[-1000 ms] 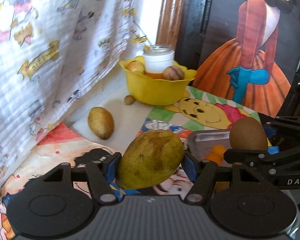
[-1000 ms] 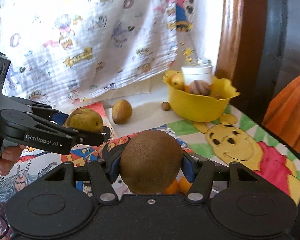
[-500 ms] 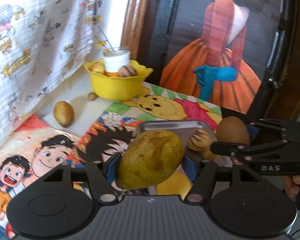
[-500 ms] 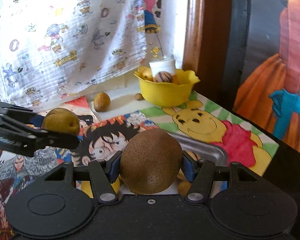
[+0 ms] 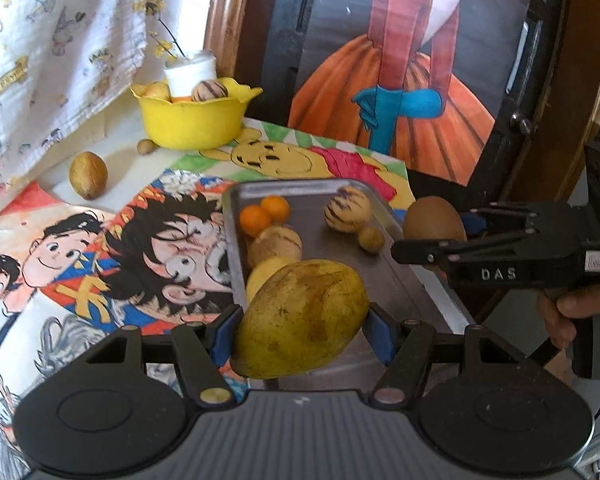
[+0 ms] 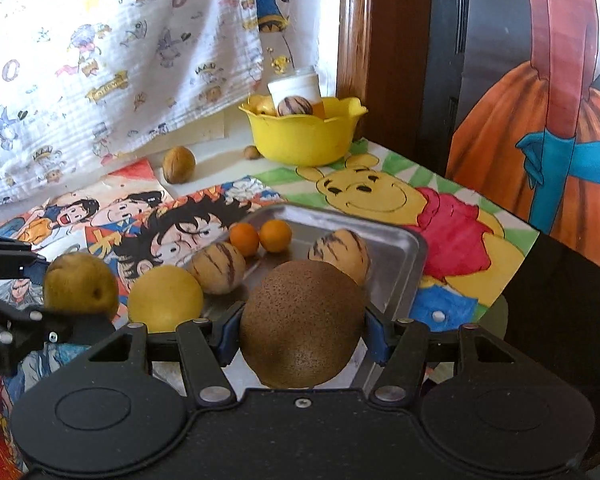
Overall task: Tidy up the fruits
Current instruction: 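Carry the pear and brown fruit over the metal tray with both tools, then lower the pear and brown fruit into the tray and open both tools, then withdraw both open tools from the tray, then move the left tool to the yellow mango while the right tool approaches a small brown fruit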
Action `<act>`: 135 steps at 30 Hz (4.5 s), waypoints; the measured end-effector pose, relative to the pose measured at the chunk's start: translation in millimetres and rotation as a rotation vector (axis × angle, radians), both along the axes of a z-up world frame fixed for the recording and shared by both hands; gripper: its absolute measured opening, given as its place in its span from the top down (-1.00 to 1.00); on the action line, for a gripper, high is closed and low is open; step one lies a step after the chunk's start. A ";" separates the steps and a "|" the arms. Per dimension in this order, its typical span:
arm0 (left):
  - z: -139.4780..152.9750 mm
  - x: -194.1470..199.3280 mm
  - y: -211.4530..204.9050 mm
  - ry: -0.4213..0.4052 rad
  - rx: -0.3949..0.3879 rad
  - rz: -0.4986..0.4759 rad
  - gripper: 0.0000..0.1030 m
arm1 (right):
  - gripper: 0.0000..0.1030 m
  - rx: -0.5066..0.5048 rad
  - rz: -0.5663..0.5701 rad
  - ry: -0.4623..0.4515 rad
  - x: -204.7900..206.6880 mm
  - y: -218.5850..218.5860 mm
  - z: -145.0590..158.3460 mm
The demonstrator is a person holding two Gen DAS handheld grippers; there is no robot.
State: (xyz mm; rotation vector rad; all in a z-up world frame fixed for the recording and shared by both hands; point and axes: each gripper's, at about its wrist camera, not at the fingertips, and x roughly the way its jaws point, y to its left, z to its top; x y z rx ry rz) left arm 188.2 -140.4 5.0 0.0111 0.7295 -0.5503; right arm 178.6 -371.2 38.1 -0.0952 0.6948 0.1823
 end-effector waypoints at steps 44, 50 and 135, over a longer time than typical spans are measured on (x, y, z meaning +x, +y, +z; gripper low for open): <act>-35.1 -3.9 -30.2 0.051 0.080 -0.019 -0.34 | -0.23 -0.073 0.065 0.044 7.1 -9.4 -27.8; -32.7 -6.7 -29.7 0.055 0.075 -0.007 -0.34 | -0.26 -0.024 0.065 0.052 9.0 -9.9 -25.3; 51.3 -105.5 181.9 -0.060 0.210 0.680 -0.99 | -0.99 0.098 0.224 -0.075 -132.8 146.9 104.3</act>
